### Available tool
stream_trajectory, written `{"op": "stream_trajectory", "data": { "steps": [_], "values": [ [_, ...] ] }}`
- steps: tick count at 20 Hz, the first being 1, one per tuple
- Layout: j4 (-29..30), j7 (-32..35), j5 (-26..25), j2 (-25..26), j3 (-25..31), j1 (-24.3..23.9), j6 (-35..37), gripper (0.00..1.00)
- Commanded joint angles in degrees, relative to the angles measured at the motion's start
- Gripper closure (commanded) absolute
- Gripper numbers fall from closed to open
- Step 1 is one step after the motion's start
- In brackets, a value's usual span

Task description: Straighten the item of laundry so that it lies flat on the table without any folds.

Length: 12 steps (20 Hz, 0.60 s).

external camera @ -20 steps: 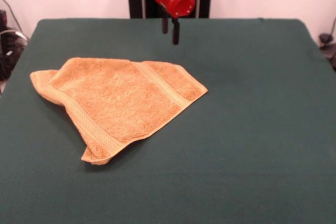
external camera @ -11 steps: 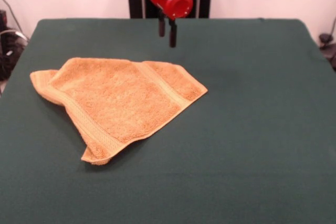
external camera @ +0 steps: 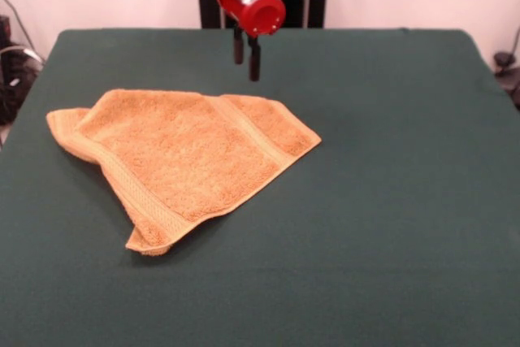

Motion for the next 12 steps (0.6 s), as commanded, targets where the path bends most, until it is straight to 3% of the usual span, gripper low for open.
{"op": "stream_trajectory", "data": {
  "steps": [1, 6, 12],
  "values": [
    [-1.0, 6.6, 0.1, -0.8, 0.8, 2.8, 10.5, 0.0],
    [-2.9, 5.3, -0.9, -0.6, -0.2, 3.0, 11.3, 0.0],
    [-7.1, 2.0, -3.0, 4.2, 1.7, 0.0, 7.6, 0.0]
  ]
}}
